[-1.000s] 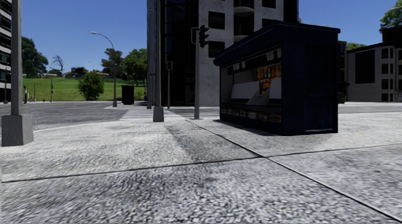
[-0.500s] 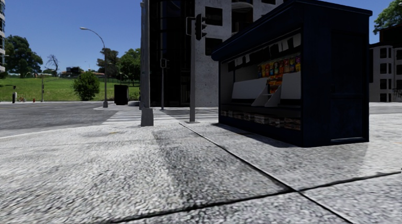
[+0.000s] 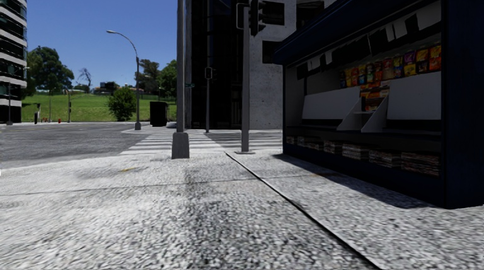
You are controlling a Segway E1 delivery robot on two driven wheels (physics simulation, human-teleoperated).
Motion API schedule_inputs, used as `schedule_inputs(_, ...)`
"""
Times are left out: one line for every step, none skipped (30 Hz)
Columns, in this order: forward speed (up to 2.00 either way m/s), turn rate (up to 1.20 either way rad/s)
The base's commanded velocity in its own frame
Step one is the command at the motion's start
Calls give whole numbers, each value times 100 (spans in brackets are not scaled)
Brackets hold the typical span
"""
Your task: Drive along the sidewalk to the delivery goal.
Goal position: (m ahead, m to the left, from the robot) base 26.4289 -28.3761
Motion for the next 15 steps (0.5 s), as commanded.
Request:
schedule_inputs(200, 44)
schedule_inputs(200, 44)
schedule_inputs(200, 44)
schedule_inputs(200, 44)
schedule_inputs(200, 44)
schedule_inputs(200, 43)
schedule_inputs(200, 43)
schedule_inputs(200, 0)
schedule_inputs(200, 0)
schedule_inputs(200, 0)
schedule_inputs(200, 0)
schedule_inputs(200, 0)
schedule_inputs(200, 0)
schedule_inputs(200, 0)
schedule_inputs(200, 0)
